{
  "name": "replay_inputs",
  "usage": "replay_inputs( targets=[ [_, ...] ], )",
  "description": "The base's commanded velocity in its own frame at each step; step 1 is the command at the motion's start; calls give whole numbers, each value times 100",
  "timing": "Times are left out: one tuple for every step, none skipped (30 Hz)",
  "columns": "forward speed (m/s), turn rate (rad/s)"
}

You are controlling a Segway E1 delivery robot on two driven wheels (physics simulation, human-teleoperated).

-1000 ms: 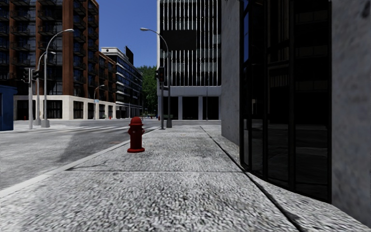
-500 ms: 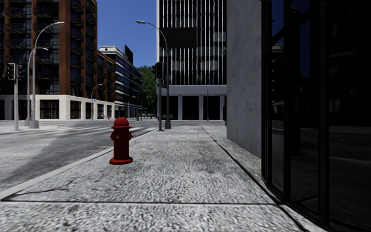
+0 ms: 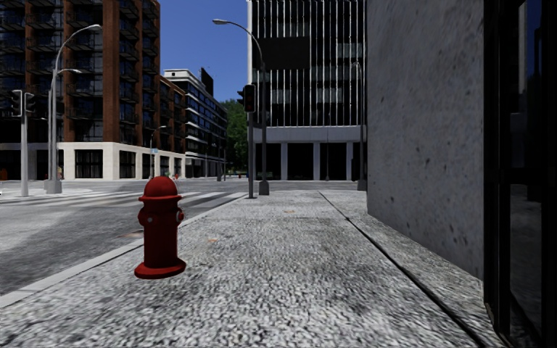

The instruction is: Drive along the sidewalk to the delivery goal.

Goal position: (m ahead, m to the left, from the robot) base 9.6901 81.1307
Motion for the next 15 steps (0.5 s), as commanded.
replay_inputs(
  targets=[
    [192, 21],
    [192, 1],
    [192, 0],
    [192, 0],
    [192, 0],
    [192, 0],
    [192, 0],
    [192, 0],
    [192, 0],
    [192, 0],
    [192, 0],
    [192, 0],
    [192, 0],
    [192, 0],
    [192, 0]
  ],
)
